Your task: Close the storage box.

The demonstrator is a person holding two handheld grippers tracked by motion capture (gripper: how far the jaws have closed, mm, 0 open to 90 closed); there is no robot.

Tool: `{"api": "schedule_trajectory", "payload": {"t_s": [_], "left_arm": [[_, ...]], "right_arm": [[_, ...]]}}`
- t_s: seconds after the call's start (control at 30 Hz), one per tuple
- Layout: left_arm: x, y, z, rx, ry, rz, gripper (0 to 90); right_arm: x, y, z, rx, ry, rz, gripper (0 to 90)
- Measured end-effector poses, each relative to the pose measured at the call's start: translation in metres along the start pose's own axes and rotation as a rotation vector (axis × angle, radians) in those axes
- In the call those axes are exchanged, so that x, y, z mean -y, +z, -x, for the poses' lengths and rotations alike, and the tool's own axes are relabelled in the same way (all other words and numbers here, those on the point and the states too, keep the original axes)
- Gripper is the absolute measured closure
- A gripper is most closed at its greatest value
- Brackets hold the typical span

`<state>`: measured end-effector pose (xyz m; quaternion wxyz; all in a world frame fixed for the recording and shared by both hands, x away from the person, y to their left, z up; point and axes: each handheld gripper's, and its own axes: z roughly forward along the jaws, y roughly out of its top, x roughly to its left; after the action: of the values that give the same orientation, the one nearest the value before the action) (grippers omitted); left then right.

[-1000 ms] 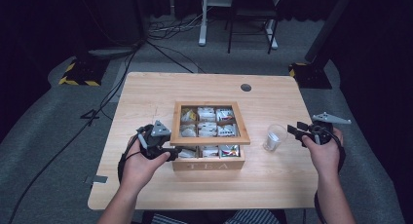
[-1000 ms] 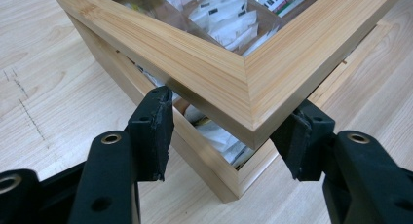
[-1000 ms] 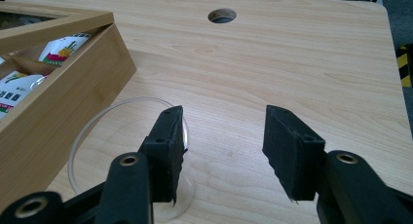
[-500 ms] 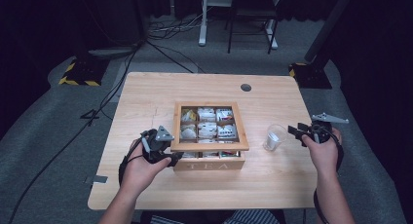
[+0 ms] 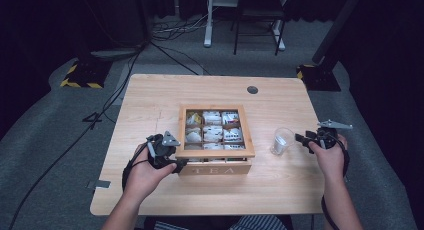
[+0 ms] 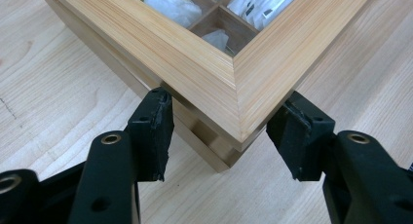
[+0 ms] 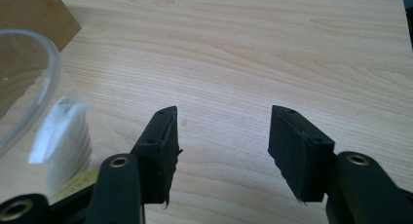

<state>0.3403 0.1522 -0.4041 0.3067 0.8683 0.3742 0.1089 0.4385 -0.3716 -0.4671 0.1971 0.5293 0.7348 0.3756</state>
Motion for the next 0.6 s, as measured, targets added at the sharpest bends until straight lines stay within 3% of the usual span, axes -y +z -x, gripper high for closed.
{"api": "schedule_trajectory", "payload": {"t_s": [0.6], "left_arm": [[0.0002,0.0079,0.0004,0.019,0.006,-0.086,43.7]], "right_arm": [[0.0014,0.0053,-0.0019,-0.018,-0.005,-0.021,44.6]]}}
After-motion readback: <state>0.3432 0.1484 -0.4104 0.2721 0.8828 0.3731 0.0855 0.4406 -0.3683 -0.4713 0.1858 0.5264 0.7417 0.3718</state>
